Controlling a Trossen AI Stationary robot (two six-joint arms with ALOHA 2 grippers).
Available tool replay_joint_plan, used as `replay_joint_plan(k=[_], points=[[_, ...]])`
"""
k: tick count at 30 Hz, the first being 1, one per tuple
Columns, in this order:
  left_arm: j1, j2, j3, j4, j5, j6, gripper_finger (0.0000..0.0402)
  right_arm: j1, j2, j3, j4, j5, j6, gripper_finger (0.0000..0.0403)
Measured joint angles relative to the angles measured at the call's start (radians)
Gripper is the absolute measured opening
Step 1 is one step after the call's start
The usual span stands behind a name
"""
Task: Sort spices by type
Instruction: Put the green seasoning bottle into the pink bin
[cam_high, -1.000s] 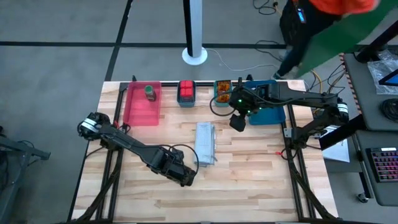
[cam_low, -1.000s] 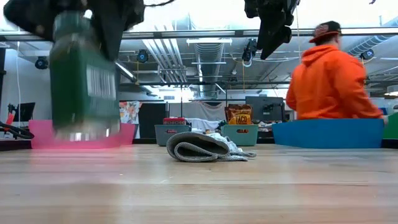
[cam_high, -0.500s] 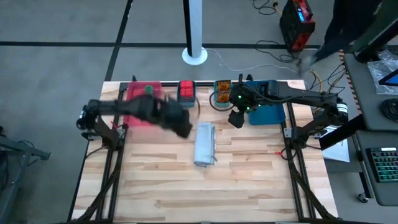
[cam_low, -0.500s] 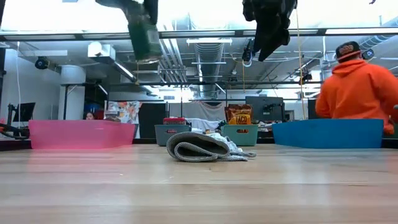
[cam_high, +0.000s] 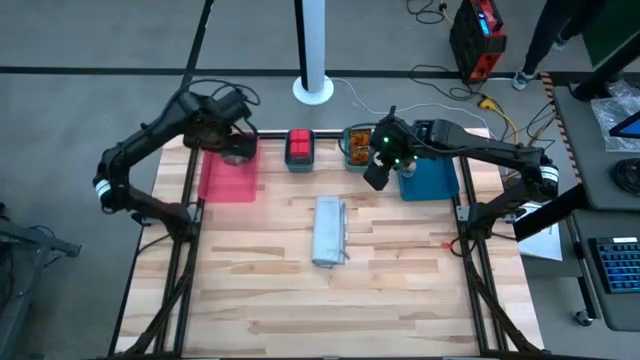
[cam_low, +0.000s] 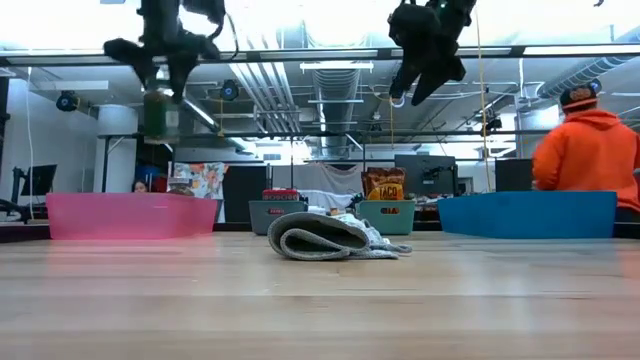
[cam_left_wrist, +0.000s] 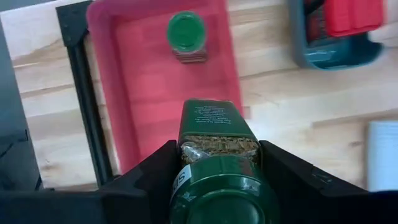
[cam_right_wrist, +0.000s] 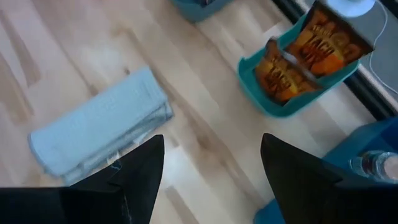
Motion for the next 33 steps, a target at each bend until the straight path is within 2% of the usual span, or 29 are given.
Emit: replay_joint_plan(k=[2, 9, 13, 17, 21, 28, 33], points=[[0.041, -0.033, -0.077, 0.055, 0.006, 0.031, 0.0180, -0.011, 0.004, 0.000, 0.030, 0.000, 0.001, 0.0252], [0.182, -0.076, -0.344, 0.303, 0.134, 0.097, 0.0180, -0.060, 0.024, 0.001, 0.066, -0.028, -0.003, 0.0241], [0.197, -0.076, -0.443, 0.330, 0.130, 0.093, 0.0180, -0.087, 0.038, 0.001, 0.068, -0.053, -0.001, 0.0240], [0.220, -0.073, -0.528, 0.430, 0.114, 0.093, 0.0180, -0.102, 0.046, 0.001, 0.070, -0.056, -0.003, 0.0246], [0.250, -0.056, -0.586, 0.485, 0.161, 0.064, 0.0180, -0.117, 0.055, 0.001, 0.070, -0.057, -0.008, 0.0248], [0.260, -0.028, -0.612, 0.504, 0.166, 0.064, 0.0198, -0.136, 0.056, 0.001, 0.070, -0.073, -0.016, 0.0241], [0.260, -0.012, -0.615, 0.541, 0.165, 0.079, 0.0195, -0.145, 0.056, 0.001, 0.070, -0.075, -0.029, 0.0243]])
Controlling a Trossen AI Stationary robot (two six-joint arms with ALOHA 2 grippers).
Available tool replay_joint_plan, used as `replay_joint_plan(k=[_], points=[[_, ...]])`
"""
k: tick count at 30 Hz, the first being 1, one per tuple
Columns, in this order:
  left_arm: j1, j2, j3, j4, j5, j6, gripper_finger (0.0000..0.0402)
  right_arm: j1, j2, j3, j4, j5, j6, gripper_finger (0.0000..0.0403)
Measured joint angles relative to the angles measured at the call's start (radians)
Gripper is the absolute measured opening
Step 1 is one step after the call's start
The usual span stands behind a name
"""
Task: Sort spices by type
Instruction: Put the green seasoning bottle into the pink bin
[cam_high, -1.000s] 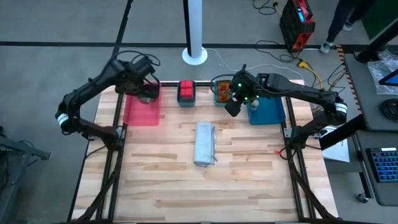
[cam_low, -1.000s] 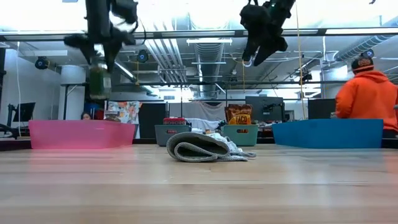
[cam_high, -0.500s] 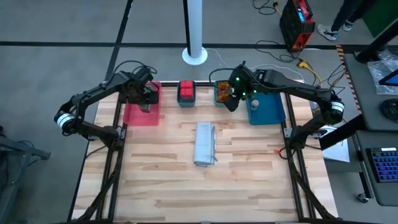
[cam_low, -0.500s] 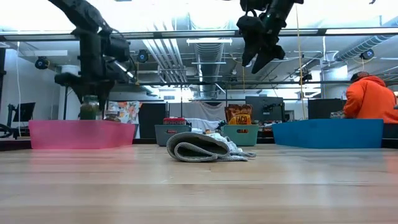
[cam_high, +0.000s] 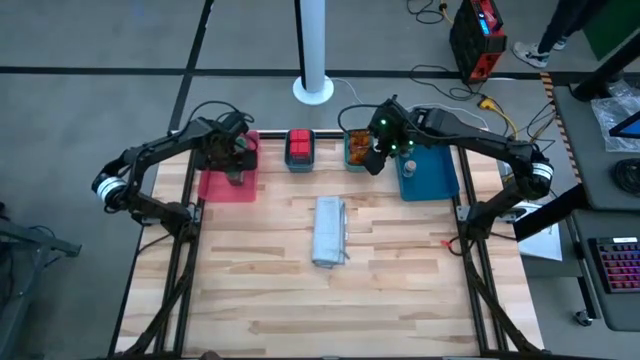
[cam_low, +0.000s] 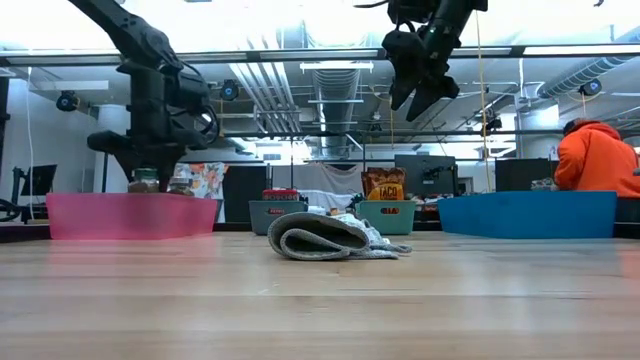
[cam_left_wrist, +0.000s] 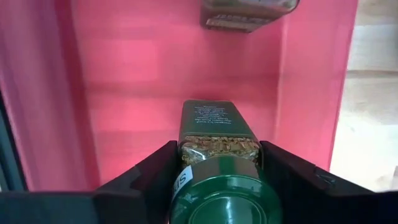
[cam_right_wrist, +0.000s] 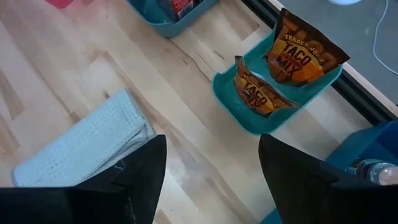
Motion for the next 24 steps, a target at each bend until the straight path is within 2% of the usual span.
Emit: replay_joint_plan(k=[5, 13, 19, 24], points=[[0.000, 0.003, -0.001, 0.016, -0.011, -0.005, 0.0198, -0.002, 0.000, 0.000, 0.000, 0.000, -0.001, 0.0258], [0.000, 0.000, 0.018, 0.007, -0.012, -0.001, 0.0251, -0.012, 0.000, 0.000, 0.000, -0.004, 0.000, 0.0278], [0.000, -0.002, 0.124, -0.103, -0.013, 0.056, 0.0276, -0.021, 0.000, 0.000, 0.000, -0.006, 0.000, 0.0273], [-0.002, -0.003, 0.244, -0.258, -0.031, 0.159, 0.0276, -0.032, 0.000, 0.001, 0.000, -0.007, 0.000, 0.0270]])
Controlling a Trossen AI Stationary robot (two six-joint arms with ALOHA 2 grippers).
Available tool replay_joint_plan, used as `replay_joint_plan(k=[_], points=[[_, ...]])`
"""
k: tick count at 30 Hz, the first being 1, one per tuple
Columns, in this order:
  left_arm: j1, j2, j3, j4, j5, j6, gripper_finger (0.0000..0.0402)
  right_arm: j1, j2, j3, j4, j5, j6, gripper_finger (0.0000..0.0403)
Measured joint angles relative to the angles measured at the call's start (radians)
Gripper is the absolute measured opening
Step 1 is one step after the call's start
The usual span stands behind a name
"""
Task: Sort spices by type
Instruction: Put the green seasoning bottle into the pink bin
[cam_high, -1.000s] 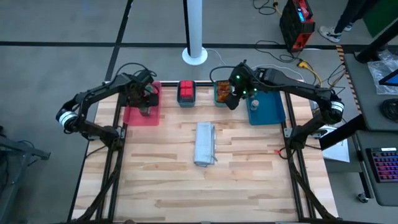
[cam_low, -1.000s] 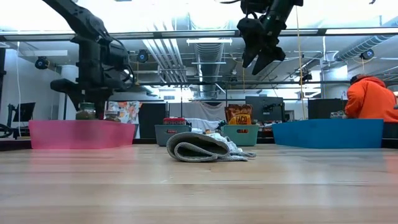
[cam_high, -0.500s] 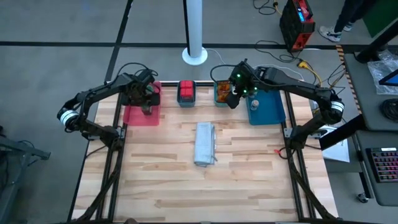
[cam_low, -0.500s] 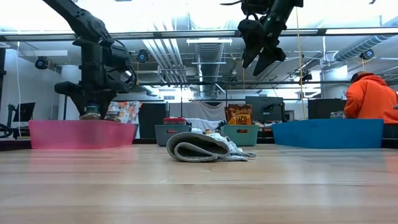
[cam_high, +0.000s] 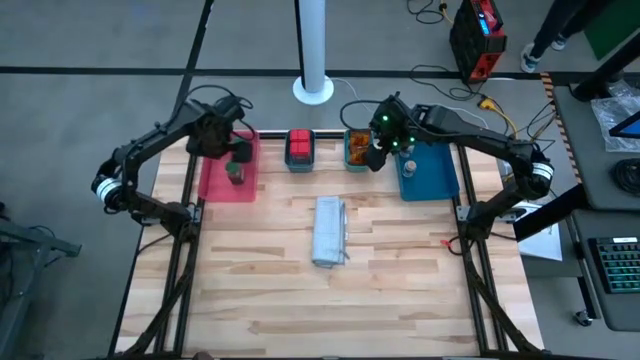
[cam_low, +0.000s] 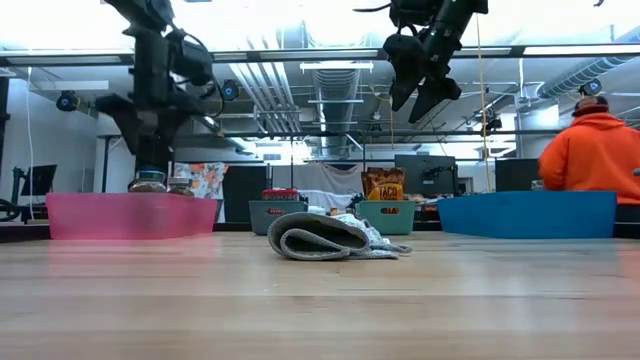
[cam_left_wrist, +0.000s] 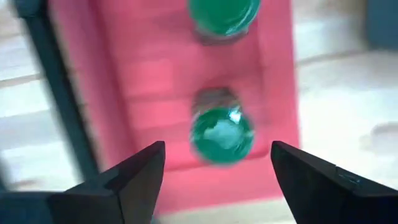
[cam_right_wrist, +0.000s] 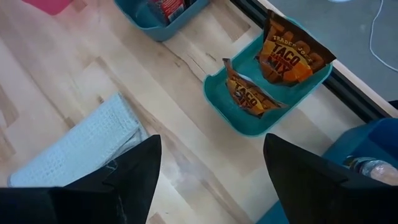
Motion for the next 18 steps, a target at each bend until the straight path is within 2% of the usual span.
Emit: replay_joint_plan(k=[3, 5, 8, 11, 12, 14, 18], points=[[0.001, 0.001, 0.042, -0.105, -0.071, 0.053, 0.0253, -0.004, 0.000, 0.000, 0.000, 0.000, 0.000, 0.0274], [0.006, 0.004, 0.047, -0.151, -0.148, 0.067, 0.0215, -0.004, 0.000, 0.000, 0.000, 0.000, -0.004, 0.0277], [0.011, 0.004, 0.023, -0.136, -0.172, 0.081, 0.0127, -0.004, 0.000, 0.000, 0.002, 0.000, -0.015, 0.0278], [0.010, 0.005, -0.023, -0.057, -0.146, 0.087, 0.0030, -0.004, 0.000, 0.000, 0.010, 0.000, -0.025, 0.0274], [0.010, 0.005, -0.042, -0.017, -0.125, 0.084, 0.0016, -0.004, 0.000, 0.000, 0.011, 0.000, -0.025, 0.0271], [0.010, 0.006, -0.077, 0.029, -0.094, 0.077, 0.0017, -0.005, 0.000, 0.000, 0.011, 0.000, -0.025, 0.0267], [0.010, 0.011, -0.139, 0.022, -0.093, 0.021, 0.0010, -0.005, 0.000, 0.000, 0.010, 0.000, -0.025, 0.0262]])
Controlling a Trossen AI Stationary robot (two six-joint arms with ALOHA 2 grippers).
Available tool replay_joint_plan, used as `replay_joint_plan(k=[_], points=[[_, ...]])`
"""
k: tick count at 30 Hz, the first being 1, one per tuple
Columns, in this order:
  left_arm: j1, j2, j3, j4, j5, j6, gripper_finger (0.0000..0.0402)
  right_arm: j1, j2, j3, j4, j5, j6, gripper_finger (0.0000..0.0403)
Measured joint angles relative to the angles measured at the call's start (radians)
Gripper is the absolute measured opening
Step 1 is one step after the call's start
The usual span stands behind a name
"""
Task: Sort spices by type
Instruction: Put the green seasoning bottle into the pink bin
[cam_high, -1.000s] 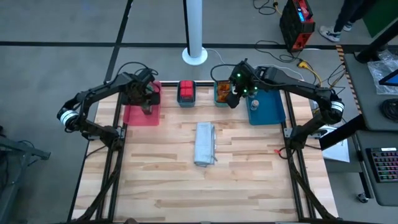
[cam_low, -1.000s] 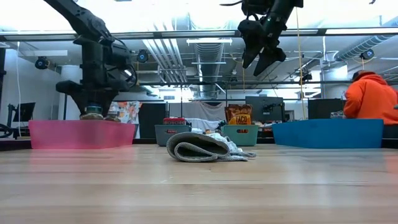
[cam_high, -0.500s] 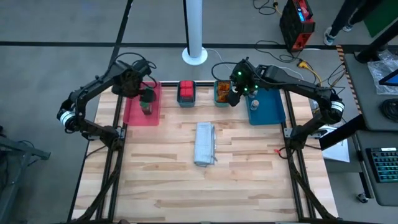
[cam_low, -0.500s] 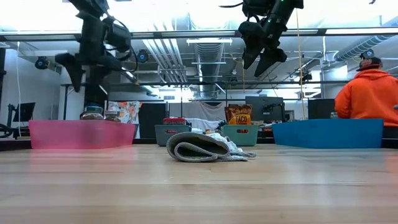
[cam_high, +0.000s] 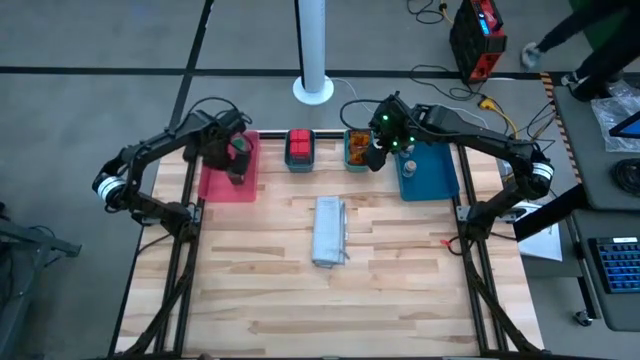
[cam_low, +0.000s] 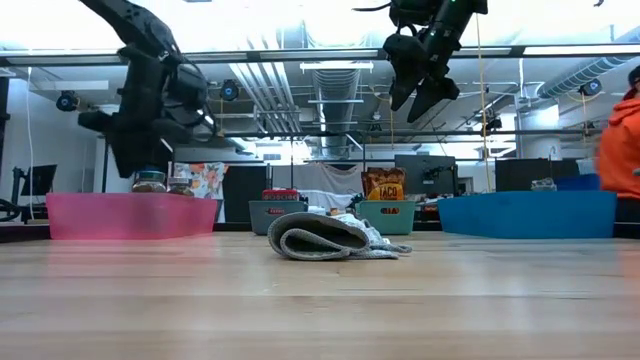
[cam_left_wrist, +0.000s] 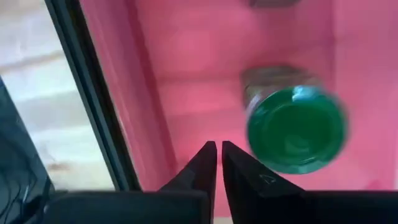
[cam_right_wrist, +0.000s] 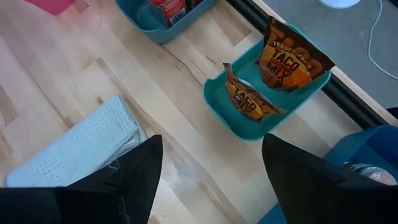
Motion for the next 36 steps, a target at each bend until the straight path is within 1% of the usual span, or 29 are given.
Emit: replay_joint_plan(k=[2, 5, 13, 18, 19, 22, 25, 28, 31, 34, 36], points=[[0.000, 0.000, -0.024, 0.000, 0.008, -0.009, 0.0003, 0.000, 0.000, 0.000, 0.000, 0.000, 0.000, 0.0261], [-0.003, 0.000, -0.049, 0.011, 0.049, -0.017, 0.0003, 0.000, 0.000, 0.000, 0.000, 0.000, 0.000, 0.0260], [-0.006, 0.000, -0.056, 0.033, 0.118, -0.033, 0.0000, -0.002, 0.000, 0.000, 0.003, 0.000, 0.000, 0.0270], [-0.009, 0.000, -0.056, 0.040, 0.251, -0.033, 0.0000, -0.003, 0.000, 0.000, 0.005, 0.000, 0.000, 0.0268], [-0.011, 0.000, -0.056, 0.041, 0.267, -0.032, 0.0000, -0.003, 0.000, 0.000, 0.005, 0.000, 0.000, 0.0266], [-0.016, 0.000, -0.049, 0.020, 0.271, -0.032, 0.0000, -0.003, 0.000, 0.000, 0.007, 0.000, 0.002, 0.0260], [-0.032, -0.008, -0.004, -0.057, 0.270, -0.013, 0.0000, -0.003, 0.000, 0.000, 0.008, 0.000, 0.004, 0.0257], [-0.055, -0.025, 0.080, -0.130, 0.271, 0.064, 0.0000, -0.003, 0.000, 0.000, 0.008, 0.000, 0.004, 0.0256], [-0.064, -0.032, 0.172, -0.141, 0.268, 0.117, 0.0000, -0.003, 0.000, 0.000, 0.009, 0.000, 0.012, 0.0261], [-0.064, -0.022, 0.246, -0.124, 0.215, 0.088, 0.0004, -0.003, 0.000, 0.000, 0.014, 0.000, 0.011, 0.0266], [-0.055, -0.004, 0.277, -0.121, 0.176, 0.049, 0.0017, -0.005, 0.000, 0.000, 0.023, 0.000, 0.011, 0.0269]])
